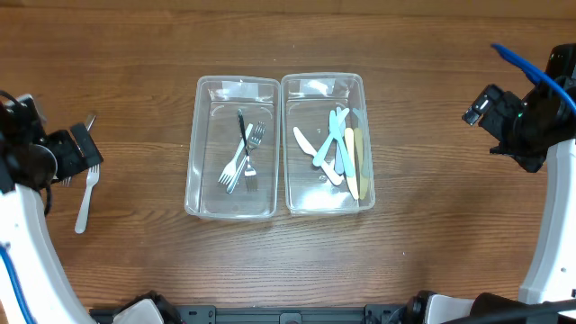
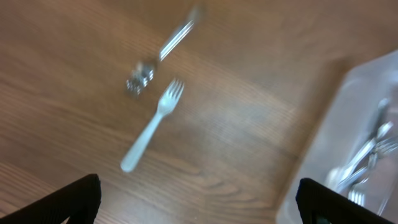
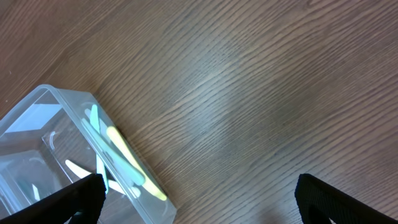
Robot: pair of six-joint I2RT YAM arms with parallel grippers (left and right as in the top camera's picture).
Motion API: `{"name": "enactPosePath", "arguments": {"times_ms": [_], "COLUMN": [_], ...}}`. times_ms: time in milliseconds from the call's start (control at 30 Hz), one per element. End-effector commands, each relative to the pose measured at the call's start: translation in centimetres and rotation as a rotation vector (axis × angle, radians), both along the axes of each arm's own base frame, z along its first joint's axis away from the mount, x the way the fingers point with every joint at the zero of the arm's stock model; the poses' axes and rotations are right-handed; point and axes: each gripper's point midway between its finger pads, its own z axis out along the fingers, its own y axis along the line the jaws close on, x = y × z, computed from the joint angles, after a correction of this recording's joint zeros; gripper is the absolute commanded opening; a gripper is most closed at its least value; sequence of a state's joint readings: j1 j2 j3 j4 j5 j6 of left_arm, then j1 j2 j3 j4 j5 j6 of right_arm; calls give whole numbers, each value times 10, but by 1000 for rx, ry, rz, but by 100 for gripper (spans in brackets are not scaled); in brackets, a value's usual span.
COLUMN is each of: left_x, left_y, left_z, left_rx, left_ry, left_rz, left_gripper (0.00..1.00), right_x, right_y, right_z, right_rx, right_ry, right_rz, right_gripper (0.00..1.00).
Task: Pack container
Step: 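Move the left gripper to the white plastic fork and grasp it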
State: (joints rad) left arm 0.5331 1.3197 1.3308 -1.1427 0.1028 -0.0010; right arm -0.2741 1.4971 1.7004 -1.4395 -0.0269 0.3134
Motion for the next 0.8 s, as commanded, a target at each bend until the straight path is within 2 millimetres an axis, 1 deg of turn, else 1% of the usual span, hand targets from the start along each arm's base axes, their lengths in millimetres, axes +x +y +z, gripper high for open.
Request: {"name": "enactPosePath", "arguments": {"times_ms": [0,100,200,300,433,467,767], "left_x": [15,24,26,29,27,27,15], "left_y": [12,18,22,24,33,34,31], "left_z": [-53,-88,-123,-145,-168,-171,-201], "left_rx": [-67,-114,-156,-180,-165,-163,-139], "left_ry": [59,129,213,252,313,317,329], "left_rz": [-60,-59,-53,-52,-30,-28,-26], "left_gripper": [100,100,100,99,98,98,100], "right_x": [1,1,1,2,2,2,4], "right_y": [1,1,1,1,1,1,1], "right_z": [1,1,1,2,2,2,2], "right_rx": [-3,-3,-3,-4,-5,-5,-6], "right_ry": [-8,-8,-8,-11,-12,-12,-18], "right_rz": [11,12,11,12,11,11,12], "right_gripper": [100,100,100,100,100,100,100]}}
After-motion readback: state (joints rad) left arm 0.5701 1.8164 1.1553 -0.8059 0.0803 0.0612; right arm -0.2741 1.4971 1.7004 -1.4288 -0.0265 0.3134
